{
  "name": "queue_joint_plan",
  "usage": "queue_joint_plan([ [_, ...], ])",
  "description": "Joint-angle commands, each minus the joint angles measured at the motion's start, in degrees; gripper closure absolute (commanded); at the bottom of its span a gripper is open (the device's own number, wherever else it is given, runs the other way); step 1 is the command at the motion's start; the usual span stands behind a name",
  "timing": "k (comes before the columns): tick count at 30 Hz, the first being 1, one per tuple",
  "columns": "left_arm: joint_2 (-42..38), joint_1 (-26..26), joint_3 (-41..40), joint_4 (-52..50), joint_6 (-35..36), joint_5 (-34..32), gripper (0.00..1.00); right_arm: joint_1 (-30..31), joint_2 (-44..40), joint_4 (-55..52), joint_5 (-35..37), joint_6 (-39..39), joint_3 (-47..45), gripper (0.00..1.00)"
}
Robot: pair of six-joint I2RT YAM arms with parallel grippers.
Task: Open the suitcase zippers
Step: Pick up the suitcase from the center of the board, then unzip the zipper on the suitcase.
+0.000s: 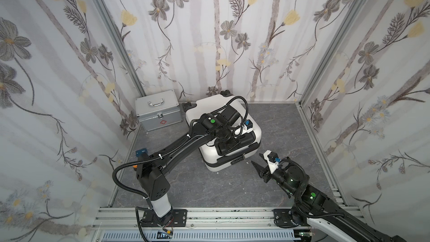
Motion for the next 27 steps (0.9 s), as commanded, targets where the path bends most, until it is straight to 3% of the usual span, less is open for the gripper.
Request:
queue_joint_plan([
  [1,-0.3,0.3,1.5,9.0,1.3,4.0,1.00,1.5,3.8,13.9,4.7,-2.5,-1.9,0.45],
  [9,-0.2,0.4,1.9,9.5,1.0,4.9,1.00,2.7,14.2,30.6,5.5,-1.0,-5.1,0.46],
  [27,-0.4,0.5,1.8,10.5,1.3,6.2,0.98,5.3,31.4,40.5,11.5,4.2,-3.1,0.53],
])
